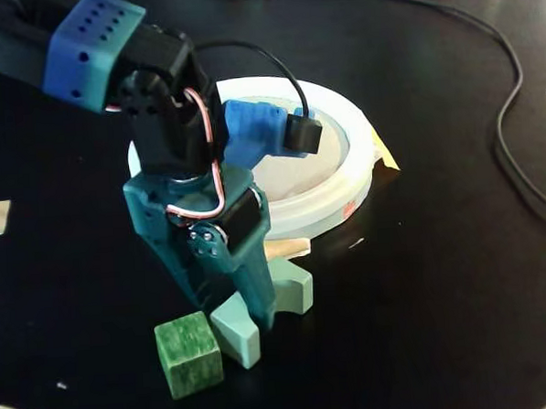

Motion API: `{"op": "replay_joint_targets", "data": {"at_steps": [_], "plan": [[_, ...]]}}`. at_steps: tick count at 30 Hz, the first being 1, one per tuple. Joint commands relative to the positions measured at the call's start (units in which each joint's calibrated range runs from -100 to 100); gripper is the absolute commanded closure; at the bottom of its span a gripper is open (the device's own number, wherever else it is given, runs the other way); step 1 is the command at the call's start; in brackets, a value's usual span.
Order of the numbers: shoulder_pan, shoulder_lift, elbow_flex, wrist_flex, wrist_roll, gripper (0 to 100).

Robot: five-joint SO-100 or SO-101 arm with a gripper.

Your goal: Pick up the U shape block and drop it in corresponding U shaped hole

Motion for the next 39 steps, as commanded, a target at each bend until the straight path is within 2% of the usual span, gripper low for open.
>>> {"op": "replay_joint_targets", "data": {"at_steps": [1, 2, 6, 25, 27, 31, 39], "plan": [[-0.6, -0.8, -5.7, -0.2, -0.4, 65], [-0.6, -0.8, -5.7, -0.2, -0.4, 70], [-0.6, -0.9, -5.7, -0.2, -0.4, 80], [-0.5, -1.7, -5.7, 0.9, -0.4, 82], [-0.5, -1.7, -5.7, 0.9, -0.4, 85], [-0.5, -1.8, -5.7, 0.9, -0.4, 98], [0.4, -2.6, -5.7, 0.8, -0.4, 99]]}}
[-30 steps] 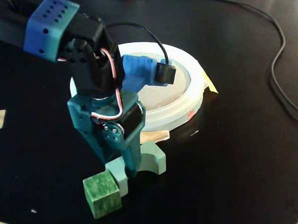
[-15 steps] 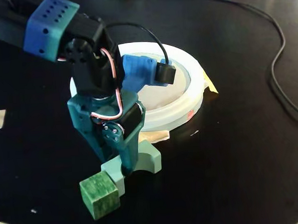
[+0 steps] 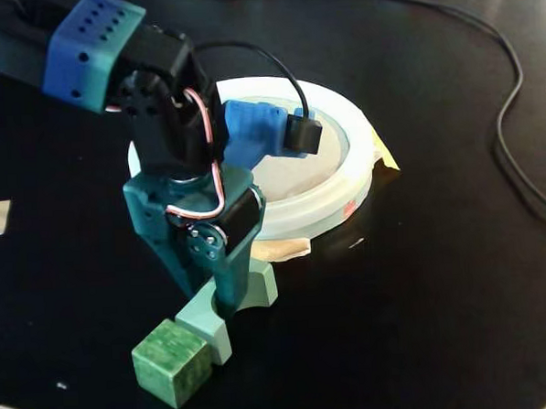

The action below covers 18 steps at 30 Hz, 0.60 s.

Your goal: Pick up the U shape block and drop it in corresponding U shaped hole

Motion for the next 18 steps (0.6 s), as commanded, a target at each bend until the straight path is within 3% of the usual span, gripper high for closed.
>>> {"op": "replay_joint_targets", "data": {"at_steps": [1, 6, 10, 16, 18], "plan": [[-0.3, -3.8, -5.8, 0.8, -0.3, 98], [-0.4, -11.6, -5.7, 5.9, -0.3, 98], [-0.4, -16.4, -7.5, 13.4, -3.6, 98], [-8.6, -23.8, -12.2, 18.6, -14.4, 98], [-14.0, -25.7, -13.9, 18.8, -20.8, 98]]}}
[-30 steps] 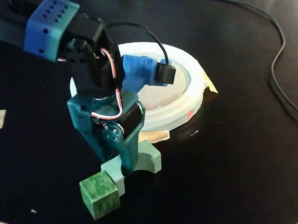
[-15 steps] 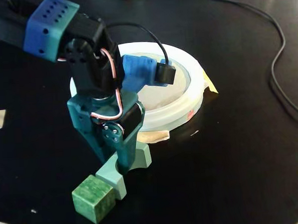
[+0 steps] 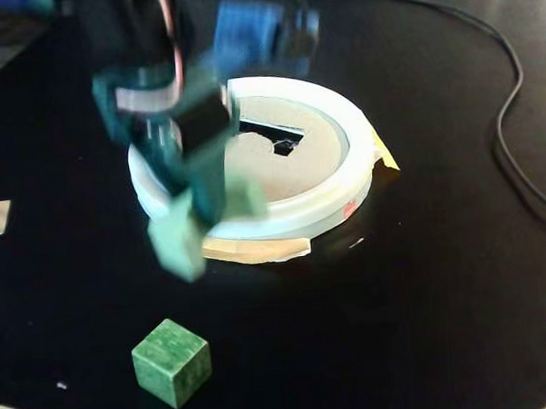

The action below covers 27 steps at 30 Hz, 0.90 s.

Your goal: Pick up the U shape block and drop it in corresponding U shaped hole

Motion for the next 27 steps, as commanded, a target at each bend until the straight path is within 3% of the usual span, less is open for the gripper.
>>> {"op": "replay_joint_targets", "data": {"at_steps": [1, 4, 11, 13, 19, 27], "plan": [[-10.2, -9.2, -7.6, 2.0, -13.0, 98], [-18.2, -9.5, -7.7, 1.8, -21.8, 98], [-29.9, -8.4, -7.8, 0.7, -36.7, 98], [-31.3, -8.3, -7.8, 0.0, -38.8, 98], [-32.2, -0.3, -7.7, -17.7, -41.4, 98], [-33.1, 5.7, -7.6, -20.8, -46.5, 98]]}}
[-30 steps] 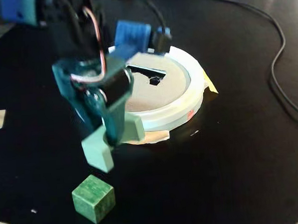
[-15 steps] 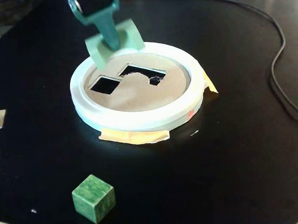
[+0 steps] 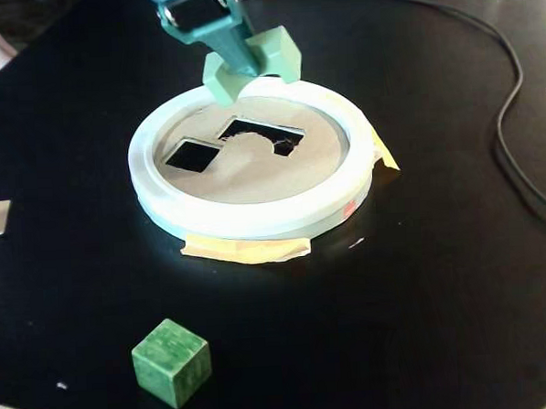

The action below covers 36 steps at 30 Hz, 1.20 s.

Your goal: Pick up the U shape block and drop it in corresponding U shaped hole

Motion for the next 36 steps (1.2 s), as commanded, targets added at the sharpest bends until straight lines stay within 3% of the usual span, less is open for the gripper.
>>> {"op": "replay_joint_targets", "data": {"at_steps": [1, 9, 21, 28, 36], "plan": [[-1.5, 0.9, -4.7, -3.2, -3.1, 98], [-6.0, 4.3, -4.9, -3.2, -6.8, 98], [-4.9, 8.0, -4.6, -3.2, -6.3, 98], [-5.1, 10.6, -4.2, -10.4, -6.3, 98], [-5.0, 10.7, -4.0, -10.6, -6.2, 98]]}}
